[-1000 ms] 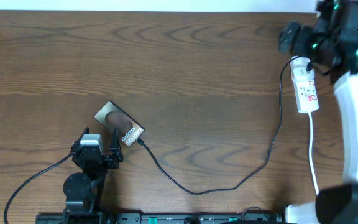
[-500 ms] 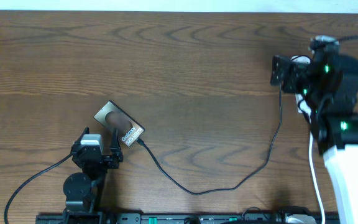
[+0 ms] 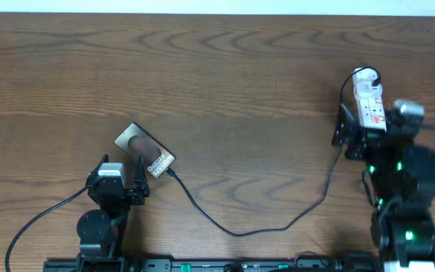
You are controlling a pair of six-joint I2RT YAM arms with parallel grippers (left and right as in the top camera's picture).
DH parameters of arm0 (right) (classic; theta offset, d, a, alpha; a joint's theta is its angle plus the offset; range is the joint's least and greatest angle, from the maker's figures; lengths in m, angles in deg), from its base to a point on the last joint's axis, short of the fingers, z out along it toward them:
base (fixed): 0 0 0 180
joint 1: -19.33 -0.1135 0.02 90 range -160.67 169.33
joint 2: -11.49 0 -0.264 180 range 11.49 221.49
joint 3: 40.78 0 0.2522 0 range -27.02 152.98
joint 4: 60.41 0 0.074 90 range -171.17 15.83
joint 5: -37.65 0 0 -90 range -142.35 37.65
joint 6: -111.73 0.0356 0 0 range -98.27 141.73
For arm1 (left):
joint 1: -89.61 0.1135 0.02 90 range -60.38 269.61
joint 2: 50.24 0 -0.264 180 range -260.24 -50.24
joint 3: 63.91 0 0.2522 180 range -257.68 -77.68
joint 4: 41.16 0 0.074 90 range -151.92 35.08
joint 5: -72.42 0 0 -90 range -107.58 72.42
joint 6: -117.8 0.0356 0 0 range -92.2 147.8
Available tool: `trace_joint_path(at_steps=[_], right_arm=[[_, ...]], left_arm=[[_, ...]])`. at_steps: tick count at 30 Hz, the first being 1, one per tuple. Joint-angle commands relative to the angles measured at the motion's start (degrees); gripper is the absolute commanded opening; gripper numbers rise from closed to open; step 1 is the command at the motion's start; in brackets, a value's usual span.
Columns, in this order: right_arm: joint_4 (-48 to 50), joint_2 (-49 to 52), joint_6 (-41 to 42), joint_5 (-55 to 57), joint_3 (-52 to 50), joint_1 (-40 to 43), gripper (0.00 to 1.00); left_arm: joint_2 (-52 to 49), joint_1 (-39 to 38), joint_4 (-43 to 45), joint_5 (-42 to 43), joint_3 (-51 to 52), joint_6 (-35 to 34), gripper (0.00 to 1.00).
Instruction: Plug charger to phone and switch on socket
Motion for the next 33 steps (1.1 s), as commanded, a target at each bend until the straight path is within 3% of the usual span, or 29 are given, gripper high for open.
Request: trace_joint_path(at_steps=[1,19,26,33], right_arm=[[2.0,-5.9,0.0,1.8,-4.5,-0.5,0.99],[9.5,-37.7,0.4,7.1,-26.6,-1.3,0.99],[24.4,-37.7,0.4,7.5,-37.2,-3.2,0.99],[17.3,-37.7,0.4,10.1,-36.9,-4.8,0.99]], left_arm=[[0.3,0.3,-0.3,0.7,1.6,0.3,0.74],[0.3,0.3,-0.2,0.7,1.6,0.3,0.74],[0.3,0.3,-0.3,0.7,1.6,0.3,0.74],[0.3,0.3,-0.3,0.7,1.6,0.3,0.74]])
